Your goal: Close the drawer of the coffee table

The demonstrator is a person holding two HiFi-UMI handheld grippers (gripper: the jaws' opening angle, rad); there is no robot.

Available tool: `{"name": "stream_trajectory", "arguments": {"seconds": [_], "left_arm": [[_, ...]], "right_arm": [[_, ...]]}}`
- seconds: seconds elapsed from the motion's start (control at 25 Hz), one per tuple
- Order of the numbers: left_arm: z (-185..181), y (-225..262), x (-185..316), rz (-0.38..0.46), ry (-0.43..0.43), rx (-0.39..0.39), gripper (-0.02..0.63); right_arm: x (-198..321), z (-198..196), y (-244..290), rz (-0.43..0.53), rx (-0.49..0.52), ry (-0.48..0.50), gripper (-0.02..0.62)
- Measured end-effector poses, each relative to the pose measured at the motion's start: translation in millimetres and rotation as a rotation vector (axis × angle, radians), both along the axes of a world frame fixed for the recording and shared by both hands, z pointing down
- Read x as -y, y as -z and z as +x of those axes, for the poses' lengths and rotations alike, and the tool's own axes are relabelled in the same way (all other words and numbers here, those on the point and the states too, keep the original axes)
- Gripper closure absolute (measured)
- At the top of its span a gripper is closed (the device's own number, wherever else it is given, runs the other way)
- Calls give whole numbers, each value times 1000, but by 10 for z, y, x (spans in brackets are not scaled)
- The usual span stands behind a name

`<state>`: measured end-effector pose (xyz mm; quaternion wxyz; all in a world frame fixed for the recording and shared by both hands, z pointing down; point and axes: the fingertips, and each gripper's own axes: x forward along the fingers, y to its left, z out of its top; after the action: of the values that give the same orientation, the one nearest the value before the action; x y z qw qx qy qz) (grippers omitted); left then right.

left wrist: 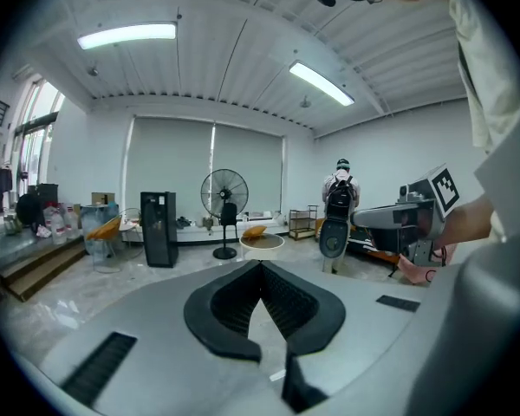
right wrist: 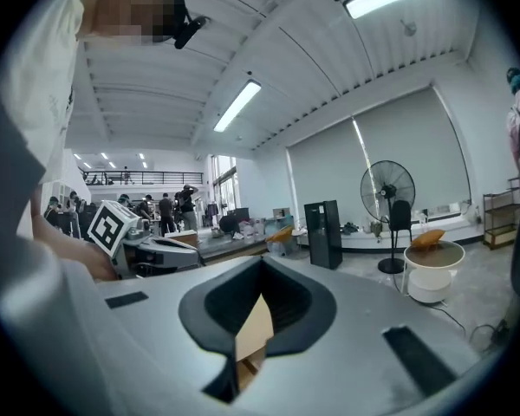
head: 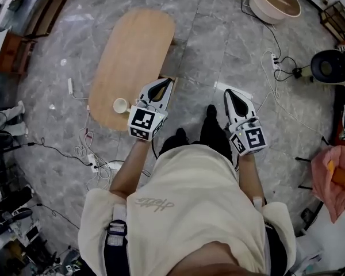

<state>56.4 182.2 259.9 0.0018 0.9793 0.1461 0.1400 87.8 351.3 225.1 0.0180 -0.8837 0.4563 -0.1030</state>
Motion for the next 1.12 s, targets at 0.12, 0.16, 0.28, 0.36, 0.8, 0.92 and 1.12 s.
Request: {"name": "stream_trajectory", "arguments": {"seconds": [0.12,0.16,0.28,0.36,0.8,0.92,1.12], "left_arm": [[197,44,34,23,77,7,601],[278,81,3,28,94,10,601],[505,166,-209,31,114,16,601],[642,221,-305,38,145,14,601],[913,288,-59,20,491,48,601],[718,250,90,18,577,70,601],[363,125,329,11,649,91,601]], "right_arm": [[113,374,42,39,-13,82,601],[126,509,90,50,-20,107,601],[75,845,248,66,-50,173,601],[47,1041,278,66,-57,218,601],[367,1873,-13,92,49,460,601],[587,1830,-123,95,81,526,601],[993,1505,-320,67,121,619,601]]}}
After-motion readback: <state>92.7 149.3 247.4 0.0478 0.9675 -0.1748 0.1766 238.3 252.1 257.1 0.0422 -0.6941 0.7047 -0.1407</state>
